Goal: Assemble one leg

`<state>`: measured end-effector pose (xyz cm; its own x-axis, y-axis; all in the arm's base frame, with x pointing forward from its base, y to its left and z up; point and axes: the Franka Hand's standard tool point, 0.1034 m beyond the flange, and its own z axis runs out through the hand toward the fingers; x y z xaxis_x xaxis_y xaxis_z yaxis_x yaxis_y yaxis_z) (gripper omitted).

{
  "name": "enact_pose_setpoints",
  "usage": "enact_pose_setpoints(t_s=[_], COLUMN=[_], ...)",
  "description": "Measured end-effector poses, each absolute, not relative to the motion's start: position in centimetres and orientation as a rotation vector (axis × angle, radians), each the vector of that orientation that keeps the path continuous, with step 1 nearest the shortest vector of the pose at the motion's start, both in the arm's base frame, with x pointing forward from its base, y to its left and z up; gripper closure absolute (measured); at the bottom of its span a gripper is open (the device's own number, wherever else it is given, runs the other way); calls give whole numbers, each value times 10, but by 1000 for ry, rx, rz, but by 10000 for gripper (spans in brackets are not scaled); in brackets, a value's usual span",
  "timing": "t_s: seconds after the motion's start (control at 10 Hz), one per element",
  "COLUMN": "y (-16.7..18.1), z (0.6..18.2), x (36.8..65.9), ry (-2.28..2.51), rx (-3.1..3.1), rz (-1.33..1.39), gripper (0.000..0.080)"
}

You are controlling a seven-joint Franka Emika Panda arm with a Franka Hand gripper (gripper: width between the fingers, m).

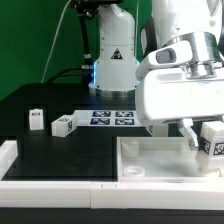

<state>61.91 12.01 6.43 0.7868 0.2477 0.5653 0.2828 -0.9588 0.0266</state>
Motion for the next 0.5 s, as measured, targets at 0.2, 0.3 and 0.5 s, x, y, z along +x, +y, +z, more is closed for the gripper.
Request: enact_pose_setpoints(t_s=[0.2, 0.3, 0.5], y=[120, 120, 120], z=[62, 62, 62], x=[618, 618, 618], ry=[-434, -434, -434], rx=[-2917, -2917, -2917], rz=[-893, -893, -892], gripper=[344, 198, 163])
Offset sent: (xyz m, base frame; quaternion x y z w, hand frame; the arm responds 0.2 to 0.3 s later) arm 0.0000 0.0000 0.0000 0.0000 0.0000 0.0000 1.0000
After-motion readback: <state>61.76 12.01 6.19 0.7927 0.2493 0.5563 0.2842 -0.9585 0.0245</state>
